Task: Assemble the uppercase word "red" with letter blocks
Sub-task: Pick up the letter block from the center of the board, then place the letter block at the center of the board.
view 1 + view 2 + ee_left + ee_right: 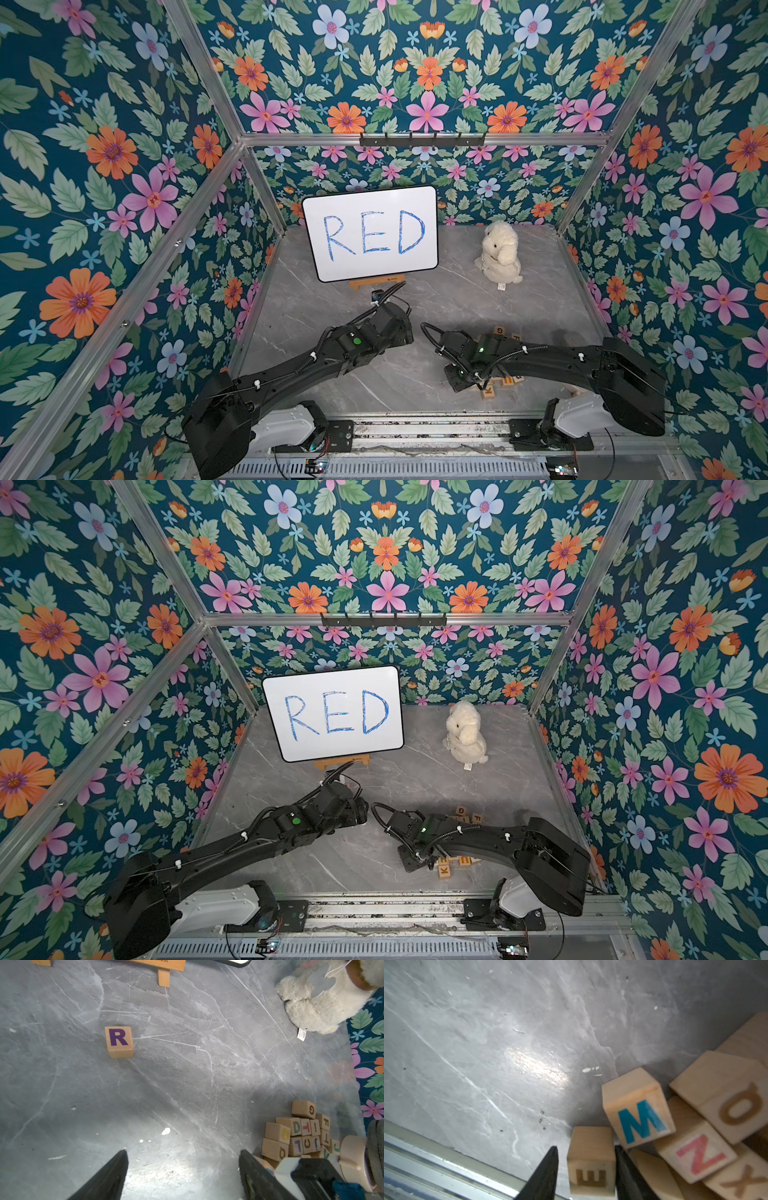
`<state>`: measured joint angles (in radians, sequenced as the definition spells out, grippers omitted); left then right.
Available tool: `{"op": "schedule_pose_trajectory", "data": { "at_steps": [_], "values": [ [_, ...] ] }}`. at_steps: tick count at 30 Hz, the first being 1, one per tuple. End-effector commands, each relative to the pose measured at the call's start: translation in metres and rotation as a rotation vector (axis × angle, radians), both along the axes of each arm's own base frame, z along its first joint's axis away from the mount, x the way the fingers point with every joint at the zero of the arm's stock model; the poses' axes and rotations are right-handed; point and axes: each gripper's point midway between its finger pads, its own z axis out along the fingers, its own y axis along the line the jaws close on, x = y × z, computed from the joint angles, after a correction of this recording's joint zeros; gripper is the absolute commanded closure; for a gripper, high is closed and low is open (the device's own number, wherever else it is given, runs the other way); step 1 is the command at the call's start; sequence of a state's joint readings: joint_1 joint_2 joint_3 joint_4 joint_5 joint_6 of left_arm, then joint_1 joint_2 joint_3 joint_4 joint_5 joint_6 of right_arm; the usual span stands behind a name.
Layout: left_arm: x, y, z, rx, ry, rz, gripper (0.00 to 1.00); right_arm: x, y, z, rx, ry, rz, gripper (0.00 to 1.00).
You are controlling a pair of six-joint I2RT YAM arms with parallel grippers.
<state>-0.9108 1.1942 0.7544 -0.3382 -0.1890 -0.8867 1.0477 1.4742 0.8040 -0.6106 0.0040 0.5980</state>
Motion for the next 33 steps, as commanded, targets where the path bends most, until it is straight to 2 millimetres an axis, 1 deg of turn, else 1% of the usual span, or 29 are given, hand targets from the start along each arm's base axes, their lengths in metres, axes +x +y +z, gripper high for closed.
{"op": "schedule_pose_trajectory", "data": {
  "at_steps": [1, 5, 6, 7, 12, 17, 20, 24, 28, 32, 33],
  "values": [
    [0.007, 0.010, 0.004, 0.042, -0.030, 0.046, 0.15, 0.001, -0.001, 0.001, -0.019, 0.000, -0.012, 0.60],
    [0.013, 0.017, 0.016, 0.054, -0.073, 0.083, 0.16, 0.002, 0.004, 0.006, -0.019, 0.009, -0.019, 0.65],
    [0.014, 0.018, 0.018, 0.051, -0.086, 0.091, 0.17, 0.003, 0.006, 0.008, -0.017, 0.013, -0.020, 0.69],
    [0.016, 0.019, 0.020, 0.048, -0.097, 0.098, 0.17, 0.003, 0.007, 0.010, -0.018, 0.016, -0.021, 0.71],
    [0.024, 0.023, 0.029, 0.041, -0.146, 0.134, 0.19, 0.006, 0.009, 0.020, -0.023, 0.010, -0.046, 0.73],
    [0.026, 0.028, 0.031, 0.048, -0.159, 0.153, 0.20, 0.014, 0.012, 0.043, 0.009, -0.029, -0.090, 0.76],
    [0.026, 0.033, 0.033, 0.052, -0.175, 0.167, 0.20, 0.026, 0.010, 0.061, 0.012, -0.089, -0.150, 0.79],
    [0.026, 0.039, 0.031, 0.051, -0.176, 0.185, 0.20, 0.041, 0.018, 0.080, 0.087, -0.114, -0.220, 0.79],
    [0.024, 0.044, 0.029, 0.055, -0.166, 0.208, 0.20, 0.062, 0.025, 0.082, 0.196, -0.037, -0.341, 0.79],
    [0.023, 0.053, 0.030, 0.054, -0.169, 0.239, 0.21, 0.083, 0.008, 0.082, 0.109, -0.013, -0.444, 0.79],
    [0.022, 0.054, 0.030, 0.052, -0.169, 0.243, 0.21, 0.088, 0.007, 0.083, 0.105, -0.009, -0.474, 0.79]
  ]
}}
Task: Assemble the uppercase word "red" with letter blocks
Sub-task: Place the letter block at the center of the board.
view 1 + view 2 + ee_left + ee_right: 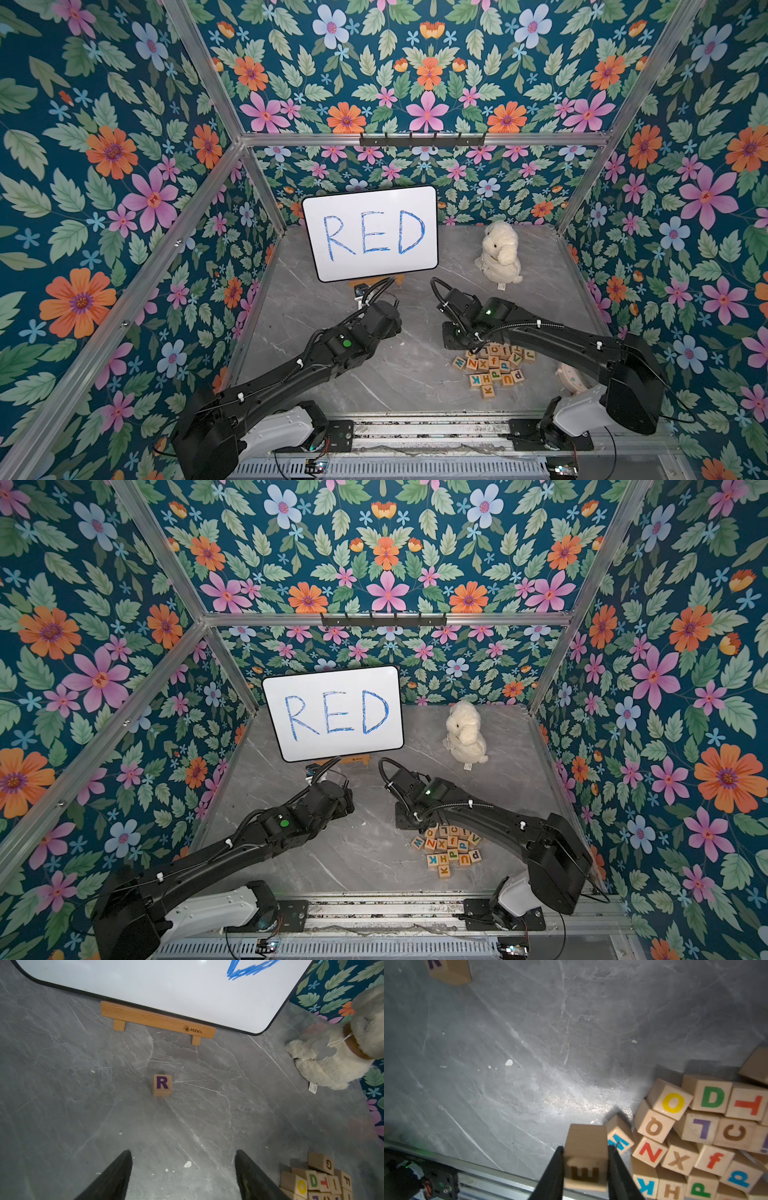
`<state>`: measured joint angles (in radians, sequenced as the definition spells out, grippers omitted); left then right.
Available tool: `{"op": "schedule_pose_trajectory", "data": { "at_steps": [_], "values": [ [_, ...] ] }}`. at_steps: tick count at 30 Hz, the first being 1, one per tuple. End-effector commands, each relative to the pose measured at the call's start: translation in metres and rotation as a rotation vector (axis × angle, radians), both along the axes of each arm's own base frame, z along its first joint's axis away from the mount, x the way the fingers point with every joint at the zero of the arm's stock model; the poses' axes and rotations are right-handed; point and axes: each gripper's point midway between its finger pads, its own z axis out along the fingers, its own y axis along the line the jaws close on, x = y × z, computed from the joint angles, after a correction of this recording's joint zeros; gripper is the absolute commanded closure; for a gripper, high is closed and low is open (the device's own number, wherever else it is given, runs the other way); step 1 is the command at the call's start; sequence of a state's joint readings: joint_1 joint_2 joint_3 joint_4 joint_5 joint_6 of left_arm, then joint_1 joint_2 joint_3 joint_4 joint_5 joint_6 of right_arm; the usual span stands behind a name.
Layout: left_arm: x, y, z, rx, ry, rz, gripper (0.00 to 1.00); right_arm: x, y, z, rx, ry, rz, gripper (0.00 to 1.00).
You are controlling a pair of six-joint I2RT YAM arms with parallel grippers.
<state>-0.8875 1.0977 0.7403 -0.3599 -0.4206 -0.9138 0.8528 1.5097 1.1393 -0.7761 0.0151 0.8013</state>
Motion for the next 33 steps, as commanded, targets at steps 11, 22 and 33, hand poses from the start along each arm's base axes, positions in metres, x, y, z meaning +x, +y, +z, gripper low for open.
{"op": "schedule_pose_trajectory", "data": {
  "at_steps": [11, 22, 33],
  "values": [
    [-0.002, 0.028, 0.010, 0.009, -0.033, 0.105, 0.19, 0.061, 0.026, -0.002, 0.177, 0.127, -0.603, 0.77],
    [0.022, 0.078, -0.001, -0.071, 0.087, 0.245, 0.20, 0.090, 0.081, -0.003, 0.159, 0.138, -0.997, 0.78],
    [0.024, 0.104, 0.012, -0.098, 0.046, 0.329, 0.21, 0.135, 0.102, -0.006, 0.220, 0.012, -1.141, 0.75]
  ]
}}
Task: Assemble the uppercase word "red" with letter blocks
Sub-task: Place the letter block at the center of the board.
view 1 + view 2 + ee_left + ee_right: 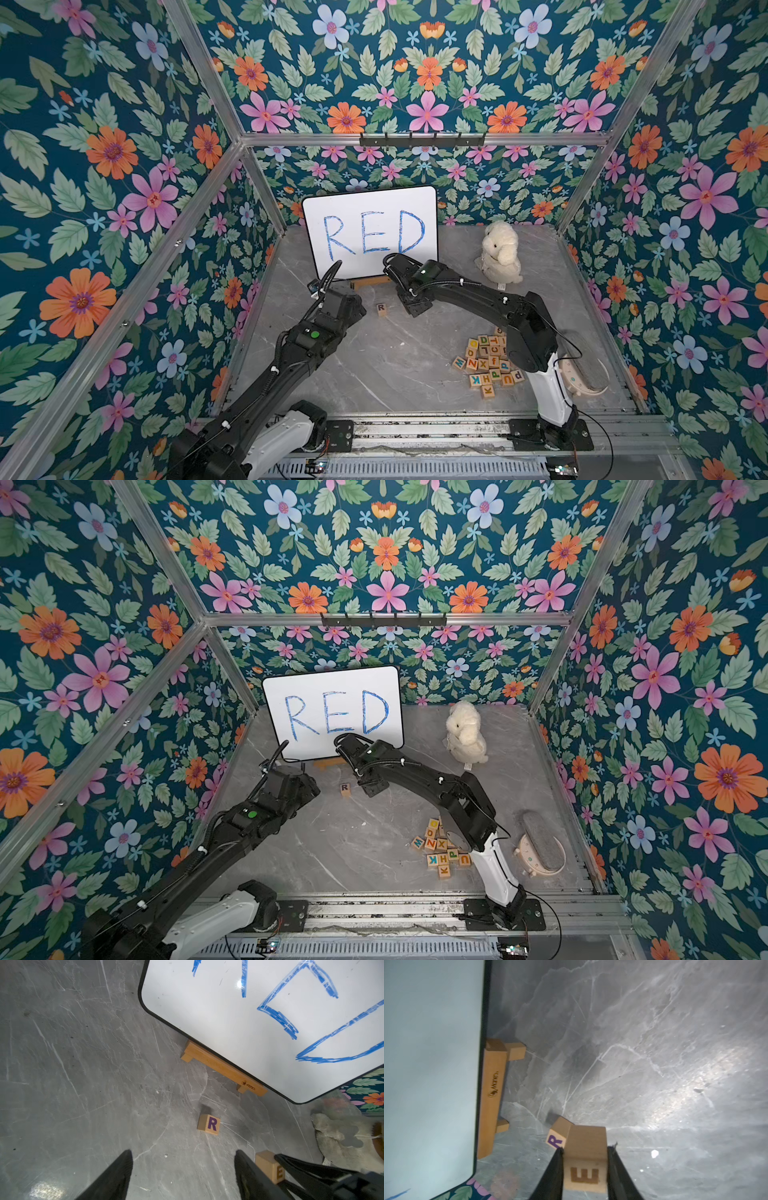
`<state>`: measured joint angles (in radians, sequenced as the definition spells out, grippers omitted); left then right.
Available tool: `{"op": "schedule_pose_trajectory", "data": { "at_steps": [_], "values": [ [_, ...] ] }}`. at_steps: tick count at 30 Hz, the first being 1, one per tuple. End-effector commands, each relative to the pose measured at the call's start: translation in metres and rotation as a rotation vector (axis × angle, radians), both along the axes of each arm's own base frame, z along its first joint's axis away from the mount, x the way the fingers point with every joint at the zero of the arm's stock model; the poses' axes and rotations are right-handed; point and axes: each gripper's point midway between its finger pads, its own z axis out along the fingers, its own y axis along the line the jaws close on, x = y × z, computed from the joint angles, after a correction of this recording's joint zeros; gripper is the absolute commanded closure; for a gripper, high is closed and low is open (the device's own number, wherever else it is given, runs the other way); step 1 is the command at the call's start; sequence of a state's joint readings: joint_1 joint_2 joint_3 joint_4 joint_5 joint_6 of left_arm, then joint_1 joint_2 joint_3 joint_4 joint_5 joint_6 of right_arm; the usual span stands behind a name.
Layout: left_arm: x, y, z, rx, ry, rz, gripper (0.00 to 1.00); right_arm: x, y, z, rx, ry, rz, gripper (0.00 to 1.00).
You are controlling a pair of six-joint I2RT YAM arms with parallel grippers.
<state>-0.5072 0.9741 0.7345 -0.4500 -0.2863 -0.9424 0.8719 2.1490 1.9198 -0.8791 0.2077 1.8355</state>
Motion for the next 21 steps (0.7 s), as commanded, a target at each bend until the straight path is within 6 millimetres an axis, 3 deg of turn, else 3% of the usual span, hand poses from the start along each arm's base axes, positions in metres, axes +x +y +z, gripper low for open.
{"op": "schedule_pose_trajectory", "data": {
  "at_steps": [1, 10, 21],
  "values": [
    [-0.004, 0.009, 0.001, 0.018, 0.006, 0.029, 0.21, 0.008, -0.009, -0.008, -0.014, -0.008, -0.145, 0.75],
    [-0.009, 0.011, -0.003, 0.018, 0.024, 0.034, 0.21, 0.023, 0.011, -0.034, 0.032, -0.033, -0.147, 0.73],
    [-0.013, 0.011, -0.008, 0.006, 0.034, 0.036, 0.21, 0.034, 0.032, -0.052, 0.070, -0.043, -0.095, 0.68]
  ]
}}
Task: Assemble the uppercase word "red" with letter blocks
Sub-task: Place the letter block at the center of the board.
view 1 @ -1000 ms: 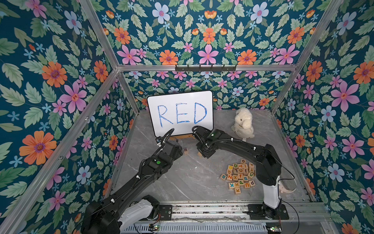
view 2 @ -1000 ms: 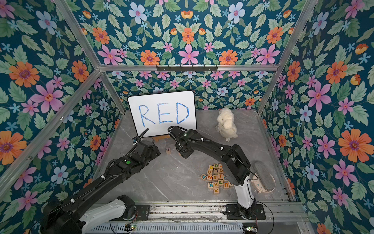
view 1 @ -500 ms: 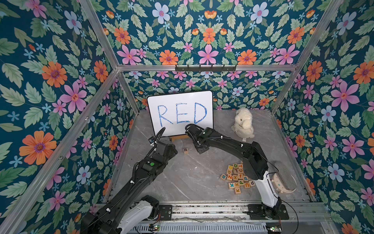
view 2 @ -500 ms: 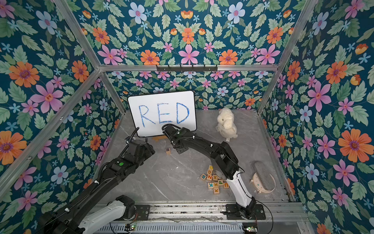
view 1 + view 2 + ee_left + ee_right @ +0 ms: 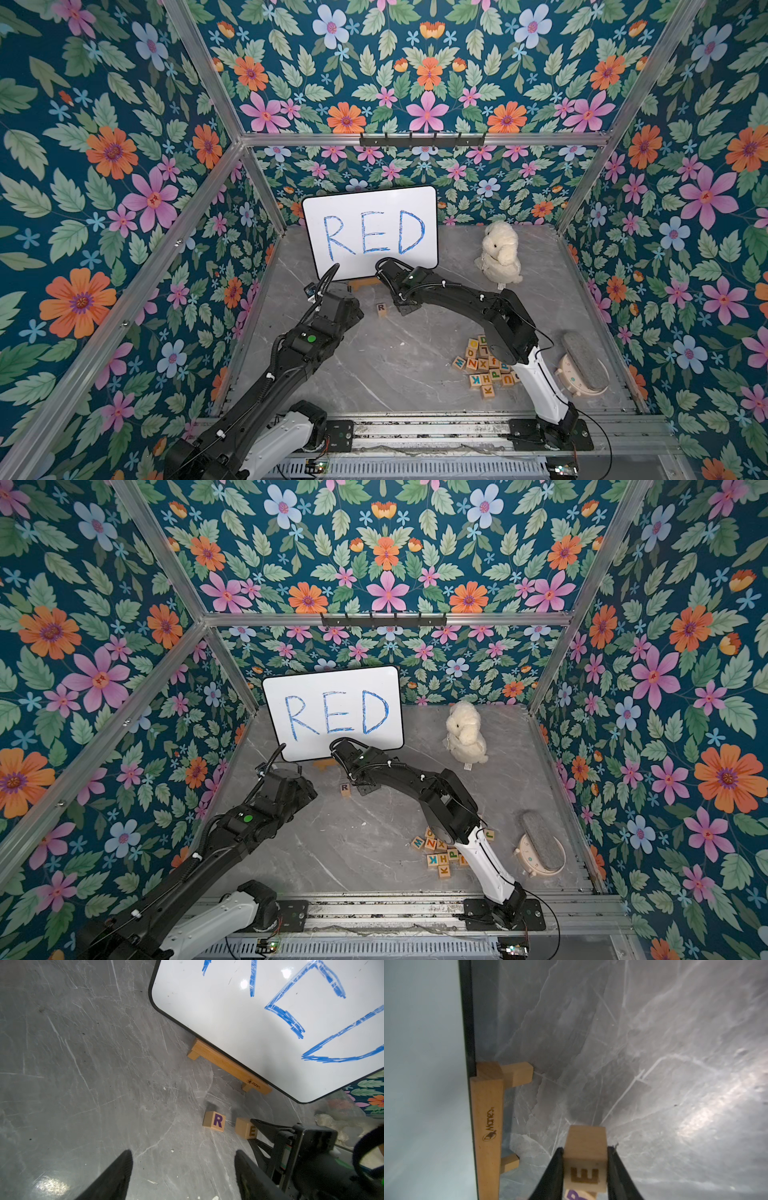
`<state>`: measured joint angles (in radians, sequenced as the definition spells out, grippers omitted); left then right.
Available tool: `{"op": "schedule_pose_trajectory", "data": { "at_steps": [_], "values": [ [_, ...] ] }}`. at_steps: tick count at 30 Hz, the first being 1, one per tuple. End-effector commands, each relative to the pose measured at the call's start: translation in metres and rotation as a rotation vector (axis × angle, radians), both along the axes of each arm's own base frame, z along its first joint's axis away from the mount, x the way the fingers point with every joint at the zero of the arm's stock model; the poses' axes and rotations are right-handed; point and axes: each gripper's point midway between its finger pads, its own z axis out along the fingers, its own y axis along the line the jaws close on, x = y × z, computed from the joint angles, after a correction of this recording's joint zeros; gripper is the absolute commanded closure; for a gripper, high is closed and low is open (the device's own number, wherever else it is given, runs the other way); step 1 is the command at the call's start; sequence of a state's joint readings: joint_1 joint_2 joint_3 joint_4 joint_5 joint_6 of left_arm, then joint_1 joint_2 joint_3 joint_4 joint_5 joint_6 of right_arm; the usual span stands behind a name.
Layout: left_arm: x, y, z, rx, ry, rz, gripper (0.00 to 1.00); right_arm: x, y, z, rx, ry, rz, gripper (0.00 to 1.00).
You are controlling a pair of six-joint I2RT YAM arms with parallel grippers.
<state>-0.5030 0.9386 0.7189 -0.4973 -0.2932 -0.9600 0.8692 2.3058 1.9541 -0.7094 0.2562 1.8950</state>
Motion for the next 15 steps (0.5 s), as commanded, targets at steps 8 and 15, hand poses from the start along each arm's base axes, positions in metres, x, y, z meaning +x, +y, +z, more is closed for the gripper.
{"op": "schedule_pose_trajectory", "data": {
  "at_steps": [8, 15],
  "values": [
    [-0.0031, 0.0028, -0.0065, 0.006, 0.022, 0.012, 0.21, -0.0012, 0.0113, -0.0060, 0.032, 0.035, 0.010, 0.57],
    [-0.0036, 0.0043, -0.0057, 0.004, 0.016, 0.021, 0.21, -0.0036, 0.0079, -0.0019, 0.023, 0.038, 0.014, 0.55]
  ]
}}
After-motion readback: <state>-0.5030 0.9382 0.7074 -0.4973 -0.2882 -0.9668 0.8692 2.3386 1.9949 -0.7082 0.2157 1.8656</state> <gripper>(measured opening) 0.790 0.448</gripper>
